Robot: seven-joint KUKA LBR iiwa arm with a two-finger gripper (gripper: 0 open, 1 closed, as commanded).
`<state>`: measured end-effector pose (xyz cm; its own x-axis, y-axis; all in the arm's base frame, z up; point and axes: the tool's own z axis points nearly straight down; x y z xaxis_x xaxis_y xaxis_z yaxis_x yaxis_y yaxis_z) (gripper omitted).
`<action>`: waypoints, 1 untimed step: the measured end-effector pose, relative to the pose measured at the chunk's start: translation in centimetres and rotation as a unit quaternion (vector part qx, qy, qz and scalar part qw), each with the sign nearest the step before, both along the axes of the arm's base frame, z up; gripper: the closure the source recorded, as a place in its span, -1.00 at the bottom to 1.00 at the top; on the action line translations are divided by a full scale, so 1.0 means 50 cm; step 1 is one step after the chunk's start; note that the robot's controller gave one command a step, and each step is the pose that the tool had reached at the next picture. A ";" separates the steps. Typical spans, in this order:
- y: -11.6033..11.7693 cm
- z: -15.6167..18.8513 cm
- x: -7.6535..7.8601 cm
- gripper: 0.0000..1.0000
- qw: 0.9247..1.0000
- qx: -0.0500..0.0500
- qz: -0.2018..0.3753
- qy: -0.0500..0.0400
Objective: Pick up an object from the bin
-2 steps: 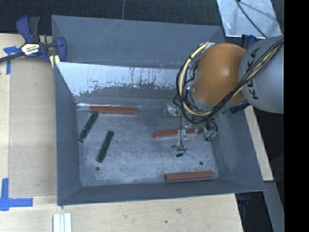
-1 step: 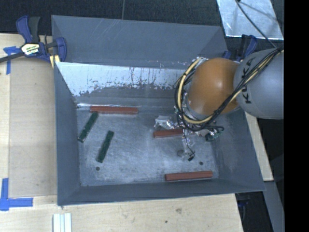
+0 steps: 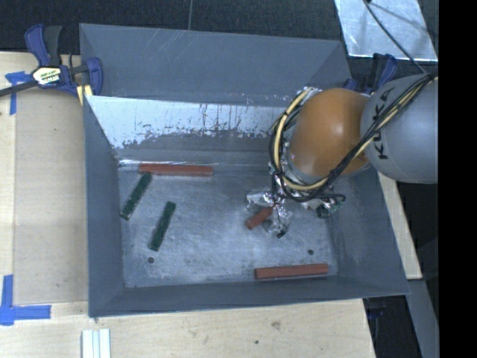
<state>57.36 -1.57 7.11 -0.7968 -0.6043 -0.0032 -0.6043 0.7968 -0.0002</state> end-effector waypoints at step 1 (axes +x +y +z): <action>-0.181 0.435 -0.004 1.00 0.999 -0.003 0.048 -0.005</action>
Offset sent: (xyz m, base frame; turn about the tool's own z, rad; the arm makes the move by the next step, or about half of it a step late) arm -0.0038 -0.0876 0.2117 -0.1006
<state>57.18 -10.63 28.86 -0.7358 -0.6772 -0.0075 -0.6771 0.7358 -0.0112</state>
